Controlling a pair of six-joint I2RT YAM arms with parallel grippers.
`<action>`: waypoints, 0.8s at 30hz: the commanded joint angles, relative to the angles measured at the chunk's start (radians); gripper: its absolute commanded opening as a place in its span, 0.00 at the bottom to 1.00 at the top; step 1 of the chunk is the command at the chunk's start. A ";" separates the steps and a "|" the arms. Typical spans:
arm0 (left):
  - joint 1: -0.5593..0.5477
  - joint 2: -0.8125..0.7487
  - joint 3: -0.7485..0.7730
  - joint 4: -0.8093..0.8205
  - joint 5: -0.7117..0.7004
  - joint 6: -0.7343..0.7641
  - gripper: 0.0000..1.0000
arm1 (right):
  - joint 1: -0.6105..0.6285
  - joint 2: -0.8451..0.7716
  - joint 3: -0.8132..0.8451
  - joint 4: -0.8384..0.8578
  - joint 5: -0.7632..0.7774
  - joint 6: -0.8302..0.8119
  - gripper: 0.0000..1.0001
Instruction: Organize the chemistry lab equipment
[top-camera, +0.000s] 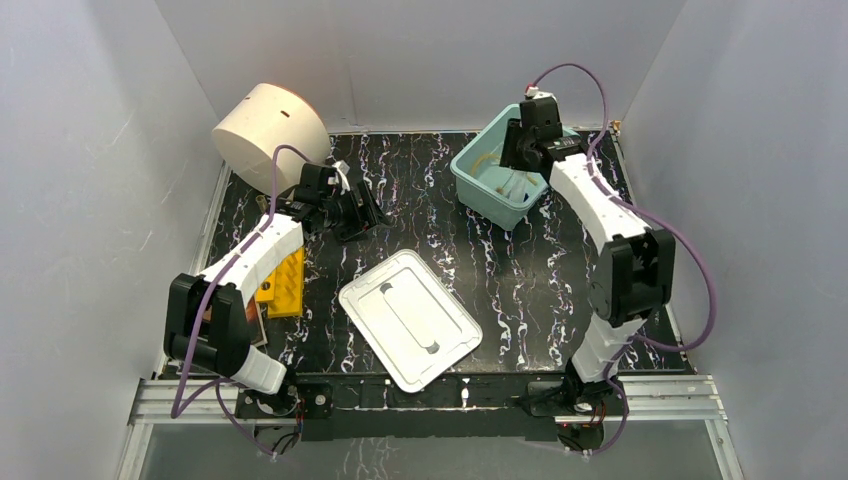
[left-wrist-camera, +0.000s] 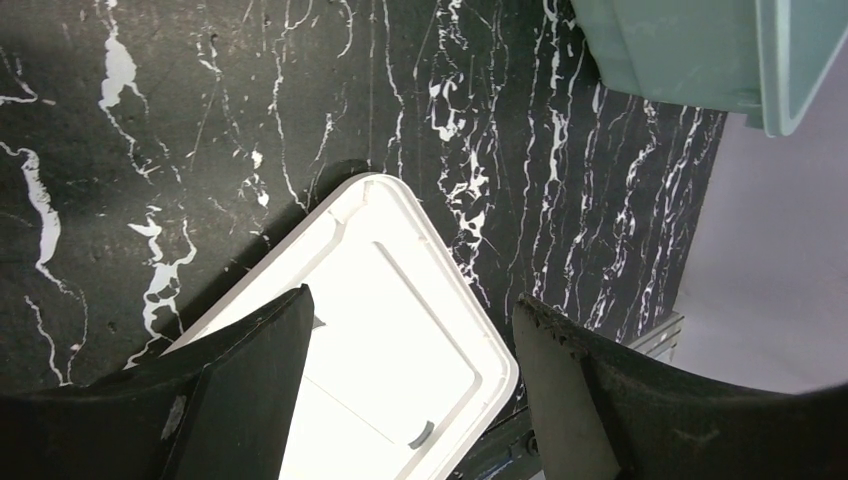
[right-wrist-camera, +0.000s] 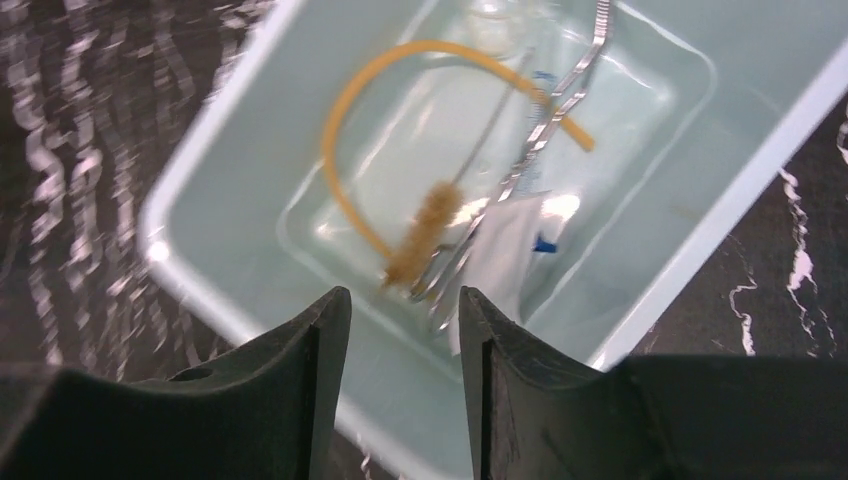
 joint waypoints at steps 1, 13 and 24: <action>0.004 -0.022 0.029 -0.051 -0.048 0.014 0.72 | 0.076 -0.157 -0.008 -0.006 -0.166 -0.090 0.55; 0.005 -0.029 0.028 -0.092 -0.147 -0.014 0.72 | 0.443 -0.330 -0.379 0.050 -0.239 -0.144 0.68; 0.005 -0.049 0.023 -0.111 -0.173 -0.015 0.72 | 0.537 -0.228 -0.555 0.063 -0.195 -0.094 0.60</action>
